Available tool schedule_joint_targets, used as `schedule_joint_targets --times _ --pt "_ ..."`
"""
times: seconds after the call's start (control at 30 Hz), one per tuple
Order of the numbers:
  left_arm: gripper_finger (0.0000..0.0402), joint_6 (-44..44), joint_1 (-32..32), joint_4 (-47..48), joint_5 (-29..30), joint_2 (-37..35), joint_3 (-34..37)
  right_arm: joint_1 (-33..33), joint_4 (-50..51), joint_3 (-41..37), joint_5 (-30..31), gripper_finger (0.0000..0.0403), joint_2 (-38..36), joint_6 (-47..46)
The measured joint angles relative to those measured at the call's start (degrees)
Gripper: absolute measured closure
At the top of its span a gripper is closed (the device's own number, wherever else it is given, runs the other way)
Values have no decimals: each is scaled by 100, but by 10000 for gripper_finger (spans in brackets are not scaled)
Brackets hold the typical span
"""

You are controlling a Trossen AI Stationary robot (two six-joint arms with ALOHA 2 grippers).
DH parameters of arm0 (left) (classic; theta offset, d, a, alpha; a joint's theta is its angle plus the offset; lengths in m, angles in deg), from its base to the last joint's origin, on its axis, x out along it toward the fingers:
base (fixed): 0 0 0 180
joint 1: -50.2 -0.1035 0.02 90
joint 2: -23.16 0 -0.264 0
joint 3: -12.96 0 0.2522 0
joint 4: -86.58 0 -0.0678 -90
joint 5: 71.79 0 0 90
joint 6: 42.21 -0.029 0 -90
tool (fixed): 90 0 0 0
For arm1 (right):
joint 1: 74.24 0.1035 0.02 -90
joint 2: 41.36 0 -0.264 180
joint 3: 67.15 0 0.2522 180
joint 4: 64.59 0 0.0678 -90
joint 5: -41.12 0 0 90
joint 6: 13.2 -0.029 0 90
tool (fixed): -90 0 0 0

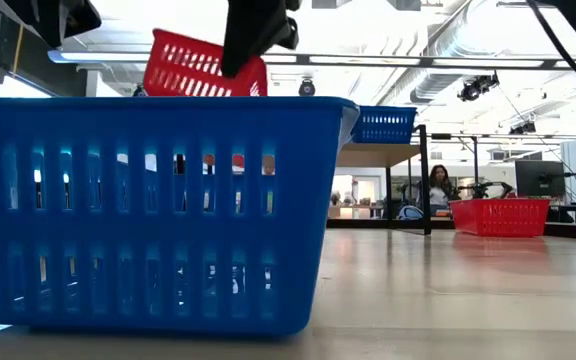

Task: Stack baskets on shelf by color
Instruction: Stack the bottom red bin on top of the red bin on the shelf

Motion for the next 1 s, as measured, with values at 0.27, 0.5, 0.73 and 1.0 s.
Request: schedule_joint_targets --times 0.27,0.5,0.73,1.0 --pt "259 -1 -22 19 320 0 0 -175 -236 42 150 403 -99 601" --pt "259 78 -22 22 529 0 0 -284 -384 42 541 403 -244 1300" --pt "259 434 -105 88 607 0 0 -529 -502 42 901 403 -537 1810" --pt "259 603 -277 107 640 0 0 -1087 -1096 44 1223 403 -670 2195"
